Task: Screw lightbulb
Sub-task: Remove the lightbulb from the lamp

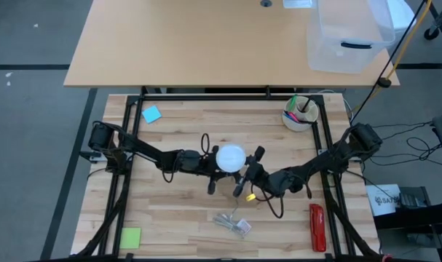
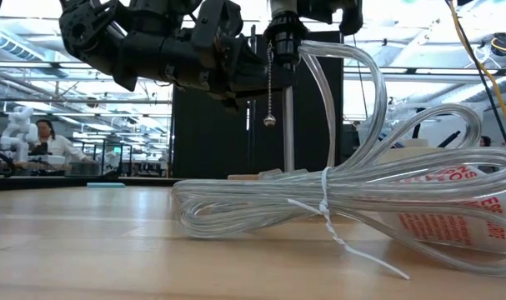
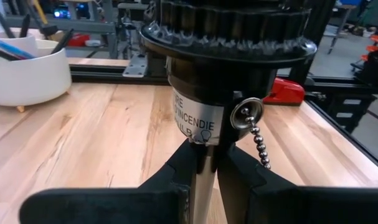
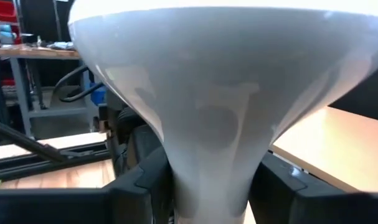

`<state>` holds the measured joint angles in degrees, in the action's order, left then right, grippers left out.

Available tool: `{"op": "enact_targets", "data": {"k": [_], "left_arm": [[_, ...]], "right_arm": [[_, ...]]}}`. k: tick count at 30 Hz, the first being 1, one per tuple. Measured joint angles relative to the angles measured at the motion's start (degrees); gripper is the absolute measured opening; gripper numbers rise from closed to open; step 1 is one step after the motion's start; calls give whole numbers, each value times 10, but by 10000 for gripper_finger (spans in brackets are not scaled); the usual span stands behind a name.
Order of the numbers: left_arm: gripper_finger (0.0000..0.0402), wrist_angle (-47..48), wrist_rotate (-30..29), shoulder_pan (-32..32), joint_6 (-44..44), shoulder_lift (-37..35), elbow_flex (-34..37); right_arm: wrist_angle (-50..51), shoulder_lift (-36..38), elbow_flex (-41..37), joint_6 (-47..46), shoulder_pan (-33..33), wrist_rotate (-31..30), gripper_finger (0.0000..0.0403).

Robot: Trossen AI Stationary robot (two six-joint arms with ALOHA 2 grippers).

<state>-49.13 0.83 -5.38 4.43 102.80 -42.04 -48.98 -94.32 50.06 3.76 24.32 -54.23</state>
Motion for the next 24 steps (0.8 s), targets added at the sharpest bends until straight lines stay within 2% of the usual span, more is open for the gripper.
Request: {"op": "enact_targets", "data": {"k": [6, 12, 15, 20, 24], "left_arm": [[48, 2, 26, 0, -5, 0, 0], [48, 2, 40, -1, -4, 0, -1], [48, 2, 42, -2, -4, 0, 0], [48, 3, 50, -5, -4, 0, 0], [48, 4, 56, -6, -4, 0, 0]], "right_arm": [[51, 20, 0, -7, -9, 52, 173], [138, 56, 0, -13, -22, 113, 152], [161, 70, 0, -11, -32, 157, 149], [196, 86, 0, 4, -60, 240, 166], [211, 96, 0, 10, -83, 311, 159]]}}
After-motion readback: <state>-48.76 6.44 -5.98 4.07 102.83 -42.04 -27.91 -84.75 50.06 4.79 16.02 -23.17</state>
